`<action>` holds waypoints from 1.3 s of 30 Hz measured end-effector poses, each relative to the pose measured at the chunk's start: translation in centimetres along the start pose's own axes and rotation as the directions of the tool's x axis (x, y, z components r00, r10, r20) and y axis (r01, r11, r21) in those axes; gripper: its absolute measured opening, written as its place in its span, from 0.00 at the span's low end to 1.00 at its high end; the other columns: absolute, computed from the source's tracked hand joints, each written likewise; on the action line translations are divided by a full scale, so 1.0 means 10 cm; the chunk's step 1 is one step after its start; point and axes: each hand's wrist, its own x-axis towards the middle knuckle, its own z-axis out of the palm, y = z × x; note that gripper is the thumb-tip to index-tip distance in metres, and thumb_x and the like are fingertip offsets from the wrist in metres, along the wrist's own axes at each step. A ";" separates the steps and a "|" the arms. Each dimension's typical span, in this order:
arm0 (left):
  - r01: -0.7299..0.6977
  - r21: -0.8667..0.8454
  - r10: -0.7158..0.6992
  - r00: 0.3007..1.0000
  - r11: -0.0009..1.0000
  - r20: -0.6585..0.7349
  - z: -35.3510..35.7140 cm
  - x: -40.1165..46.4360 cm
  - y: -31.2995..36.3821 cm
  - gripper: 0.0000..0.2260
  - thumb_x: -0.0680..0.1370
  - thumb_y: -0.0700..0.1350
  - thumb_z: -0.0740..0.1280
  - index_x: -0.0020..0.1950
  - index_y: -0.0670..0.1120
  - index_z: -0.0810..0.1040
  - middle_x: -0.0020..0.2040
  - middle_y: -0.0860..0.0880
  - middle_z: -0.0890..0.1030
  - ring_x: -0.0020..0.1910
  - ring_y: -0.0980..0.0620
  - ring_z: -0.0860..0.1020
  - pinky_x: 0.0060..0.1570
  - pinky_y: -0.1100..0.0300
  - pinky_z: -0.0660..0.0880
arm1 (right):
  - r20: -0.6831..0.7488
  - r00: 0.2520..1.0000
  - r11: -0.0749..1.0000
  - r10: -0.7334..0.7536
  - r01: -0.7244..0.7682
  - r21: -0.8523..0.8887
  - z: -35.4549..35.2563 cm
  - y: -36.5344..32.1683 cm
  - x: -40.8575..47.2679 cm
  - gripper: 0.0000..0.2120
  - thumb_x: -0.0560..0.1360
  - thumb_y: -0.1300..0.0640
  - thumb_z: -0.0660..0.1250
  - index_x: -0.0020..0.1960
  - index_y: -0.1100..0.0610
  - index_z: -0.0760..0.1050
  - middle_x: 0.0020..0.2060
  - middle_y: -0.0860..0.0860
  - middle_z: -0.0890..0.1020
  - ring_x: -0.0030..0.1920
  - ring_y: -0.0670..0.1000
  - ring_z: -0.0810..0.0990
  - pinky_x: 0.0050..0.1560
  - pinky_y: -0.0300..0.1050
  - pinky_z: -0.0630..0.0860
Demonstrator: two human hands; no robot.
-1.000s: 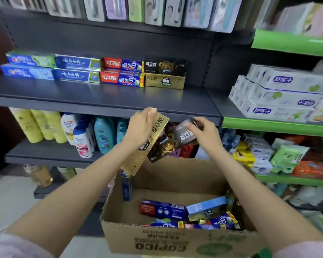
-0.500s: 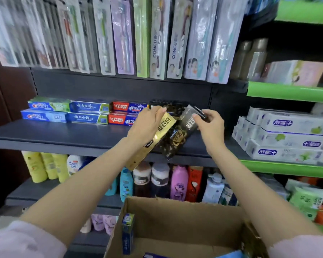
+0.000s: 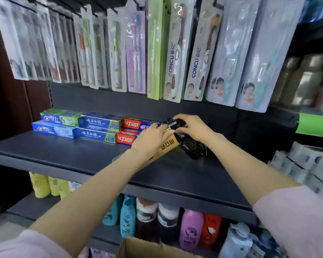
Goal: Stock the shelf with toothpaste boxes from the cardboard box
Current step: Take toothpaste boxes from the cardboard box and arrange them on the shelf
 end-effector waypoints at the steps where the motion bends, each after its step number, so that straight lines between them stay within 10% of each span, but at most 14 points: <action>1: 0.000 0.016 0.000 1.000 1.000 0.010 0.02 0.04 -0.04 0.21 0.81 0.57 0.53 0.68 0.47 0.69 0.56 0.41 0.75 0.55 0.40 0.76 0.53 0.46 0.74 | 0.001 1.000 0.999 -0.006 0.006 -0.034 0.06 0.03 0.07 0.25 0.72 0.60 0.71 0.67 0.57 0.70 0.62 0.56 0.77 0.62 0.56 0.74 0.63 0.48 0.70; 8: -0.004 0.025 0.003 0.998 1.000 0.059 0.18 0.15 -0.27 0.24 0.80 0.59 0.51 0.70 0.48 0.68 0.60 0.40 0.74 0.58 0.38 0.75 0.57 0.44 0.73 | 0.095 0.975 0.909 0.202 -0.150 -0.389 0.71 0.52 -0.21 0.30 0.74 0.56 0.68 0.73 0.49 0.62 0.71 0.48 0.66 0.71 0.52 0.64 0.65 0.50 0.65; 21: -0.162 0.094 0.153 0.983 0.982 0.098 0.19 0.29 -0.24 0.24 0.80 0.59 0.51 0.72 0.48 0.65 0.62 0.41 0.74 0.60 0.40 0.75 0.55 0.48 0.75 | -0.028 0.973 0.847 0.231 -0.215 -0.487 0.83 0.47 -0.20 0.26 0.76 0.60 0.65 0.73 0.54 0.63 0.65 0.53 0.67 0.65 0.54 0.66 0.62 0.50 0.70; 24: -0.196 0.058 0.192 0.979 0.979 0.069 0.16 0.29 -0.22 0.26 0.79 0.60 0.53 0.71 0.45 0.64 0.59 0.41 0.78 0.57 0.43 0.78 0.52 0.49 0.77 | -0.085 0.955 0.957 0.283 -0.275 0.091 0.71 0.30 -0.24 0.21 0.78 0.62 0.60 0.70 0.53 0.68 0.64 0.53 0.72 0.66 0.53 0.70 0.65 0.46 0.69; 27: -0.161 -0.079 0.165 0.985 0.984 0.043 0.11 0.31 -0.22 0.26 0.77 0.63 0.55 0.65 0.44 0.61 0.44 0.43 0.81 0.41 0.45 0.81 0.39 0.50 0.79 | 0.121 0.962 0.598 0.245 -0.248 0.762 0.48 0.05 -0.42 0.22 0.77 0.67 0.58 0.67 0.50 0.68 0.58 0.51 0.78 0.61 0.49 0.77 0.63 0.44 0.72; 39: 0.008 -0.277 0.057 0.973 0.961 0.225 -0.11 0.44 -0.44 0.21 0.79 0.60 0.56 0.62 0.46 0.69 0.57 0.44 0.79 0.55 0.45 0.76 0.51 0.54 0.71 | -0.039 0.914 0.380 0.405 -0.129 0.916 0.33 0.11 -0.60 0.21 0.78 0.67 0.61 0.70 0.58 0.67 0.61 0.54 0.78 0.61 0.49 0.77 0.64 0.47 0.73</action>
